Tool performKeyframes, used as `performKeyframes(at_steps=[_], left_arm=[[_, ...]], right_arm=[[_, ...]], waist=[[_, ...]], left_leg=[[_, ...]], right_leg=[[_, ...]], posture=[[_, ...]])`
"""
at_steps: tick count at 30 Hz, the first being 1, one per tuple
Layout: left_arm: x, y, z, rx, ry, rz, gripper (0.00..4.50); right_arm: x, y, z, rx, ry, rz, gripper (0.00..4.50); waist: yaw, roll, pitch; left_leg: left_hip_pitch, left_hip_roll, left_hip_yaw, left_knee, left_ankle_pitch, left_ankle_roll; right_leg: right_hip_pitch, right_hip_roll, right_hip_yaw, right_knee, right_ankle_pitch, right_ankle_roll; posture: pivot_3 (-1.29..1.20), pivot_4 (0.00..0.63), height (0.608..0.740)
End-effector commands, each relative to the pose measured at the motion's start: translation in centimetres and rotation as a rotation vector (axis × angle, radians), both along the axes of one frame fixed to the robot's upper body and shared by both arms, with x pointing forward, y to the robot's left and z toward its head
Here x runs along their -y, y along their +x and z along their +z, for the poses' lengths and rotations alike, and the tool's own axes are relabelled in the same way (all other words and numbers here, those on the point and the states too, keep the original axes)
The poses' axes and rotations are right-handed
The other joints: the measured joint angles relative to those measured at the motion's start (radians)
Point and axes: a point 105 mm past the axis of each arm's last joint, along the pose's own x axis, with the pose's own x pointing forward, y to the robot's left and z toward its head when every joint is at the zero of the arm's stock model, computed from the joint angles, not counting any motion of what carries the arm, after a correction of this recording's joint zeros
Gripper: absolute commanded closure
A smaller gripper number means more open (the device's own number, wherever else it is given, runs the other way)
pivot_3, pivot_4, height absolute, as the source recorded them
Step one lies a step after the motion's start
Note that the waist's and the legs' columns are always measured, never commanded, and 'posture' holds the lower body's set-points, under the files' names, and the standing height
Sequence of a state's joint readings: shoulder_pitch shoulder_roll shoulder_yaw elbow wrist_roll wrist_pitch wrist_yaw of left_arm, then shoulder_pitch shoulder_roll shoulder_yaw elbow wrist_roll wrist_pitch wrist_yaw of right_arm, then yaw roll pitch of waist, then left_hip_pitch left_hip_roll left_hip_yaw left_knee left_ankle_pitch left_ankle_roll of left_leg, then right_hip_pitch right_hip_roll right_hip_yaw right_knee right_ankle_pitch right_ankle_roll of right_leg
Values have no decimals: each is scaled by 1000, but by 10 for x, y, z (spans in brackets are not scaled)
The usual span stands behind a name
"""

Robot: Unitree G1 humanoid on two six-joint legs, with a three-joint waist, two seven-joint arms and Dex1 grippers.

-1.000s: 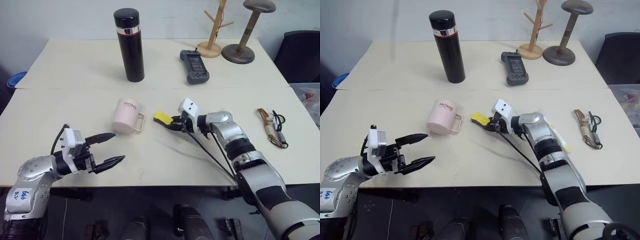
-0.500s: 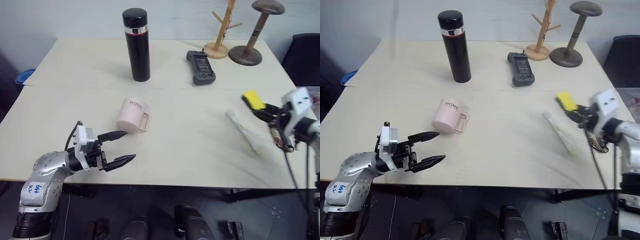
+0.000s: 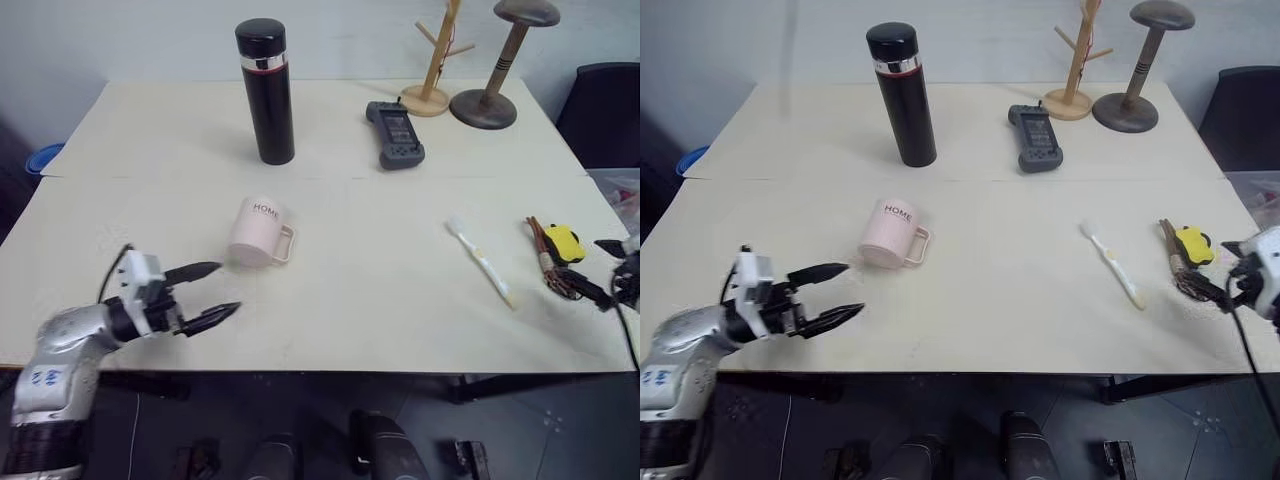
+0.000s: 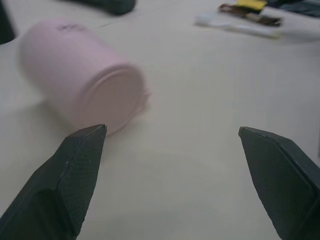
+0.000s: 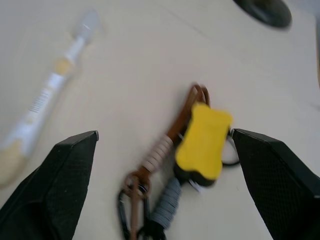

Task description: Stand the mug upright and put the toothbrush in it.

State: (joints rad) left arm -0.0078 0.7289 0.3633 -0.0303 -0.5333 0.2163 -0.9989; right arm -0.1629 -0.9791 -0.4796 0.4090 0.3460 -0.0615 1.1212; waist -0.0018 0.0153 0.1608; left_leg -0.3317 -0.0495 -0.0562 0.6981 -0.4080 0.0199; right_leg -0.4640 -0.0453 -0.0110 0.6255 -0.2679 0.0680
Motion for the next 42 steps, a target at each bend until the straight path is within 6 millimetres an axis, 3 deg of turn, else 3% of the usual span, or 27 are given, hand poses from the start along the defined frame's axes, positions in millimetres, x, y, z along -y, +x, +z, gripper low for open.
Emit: performKeyframes(at_steps=[1, 4, 6, 9, 11, 15, 18, 20, 22, 28, 31, 34, 42], left_arm=[[-54, -6, -2, -25, 117, 256, 0], [-91, -11, -10, -54, 218, 456, 0], [-89, -13, -4, -52, 175, 479, 0], [-59, -22, 0, -93, 164, 362, 0], [-36, -23, 9, -103, 166, 290, 0], [33, -5, 58, -4, 11, 159, 0], [81, 5, 64, -37, 32, 82, 0], [99, 15, 63, -90, 22, 94, 0], [107, 35, 56, -193, 24, 216, 0], [140, 79, 53, -244, 122, 306, 0], [141, 93, 39, -300, 228, 329, 0], [124, 111, 31, -329, 308, 365, 0], [117, 119, 3, -458, 410, 276, 0]], right_arm=[[-52, -17, 10, 101, 92, 258, 33], [-95, -37, 1, 65, 184, 438, 33], [-107, -43, -6, 84, 196, 463, 33], [-117, -53, -26, 58, 158, 492, 33], [-119, -54, -29, 92, 162, 488, 33], [-122, -55, -33, 92, 178, 496, 33], [-129, -54, -33, 80, 192, 527, 33], [-137, -54, -27, 67, 231, 554, 33], [-147, -51, -18, 74, 277, 574, 33], [-166, -46, -10, 83, 304, 622, 33], [-167, -43, -5, 105, 324, 599, 33], [-166, -41, -3, 128, 332, 569, 33], [-152, -29, 5, 186, 356, 479, 33]], waist=[[0, -2, -1], [5, -2, -1], [13, -2, 0], [32, -3, -1], [38, -3, -1], [52, -3, -1], [48, -3, -2], [35, -1, -2], [27, -1, -2], [26, -4, -1], [26, -4, -1], [23, -3, -2], [24, -3, -2]], left_leg=[[1, 0, 0, 0, 0, 0], [3, 0, 0, -1, -1, 0], [2, 0, 0, -1, -2, 1], [1, 0, 0, 1, -3, 3], [1, 0, -2, 1, -4, 5], [0, -1, -2, 3, -4, 5], [1, -1, -2, 4, -4, 4], [1, -2, -1, 3, -4, 4], [1, -1, -1, 3, -4, 3], [1, -2, -1, 6, -3, 1], [1, -2, -1, 6, -3, 1], [2, -3, -1, 7, -2, 1], [7, -5, -2, 2, -1, -2]], right_leg=[[0, 0, 0, -1, 0, 0], [2, 0, 1, 1, 0, 0], [2, 0, 1, 1, 0, 0], [3, -1, 1, 0, 0, 1], [4, -2, 1, -1, 0, 1], [4, -2, 1, -1, 1, 1], [4, -1, 1, 0, 1, 2], [3, -1, 2, 0, 1, 2], [2, 0, 2, 1, 1, 2], [2, 1, 2, 4, 1, 2], [2, 1, 2, 3, 1, 2], [2, 1, 2, 2, 1, 2], [2, 1, 6, 3, 1, 2]], posture=[[0, 150, 740], [0, 150, 740], [0, 150, 740], [0, 150, 740], [0, 150, 740], [0, 150, 740], [0, 150, 740], [0, 150, 740], [0, 150, 740], [0, 150, 740], [0, 150, 740], [0, 150, 740], [0, 150, 740]])
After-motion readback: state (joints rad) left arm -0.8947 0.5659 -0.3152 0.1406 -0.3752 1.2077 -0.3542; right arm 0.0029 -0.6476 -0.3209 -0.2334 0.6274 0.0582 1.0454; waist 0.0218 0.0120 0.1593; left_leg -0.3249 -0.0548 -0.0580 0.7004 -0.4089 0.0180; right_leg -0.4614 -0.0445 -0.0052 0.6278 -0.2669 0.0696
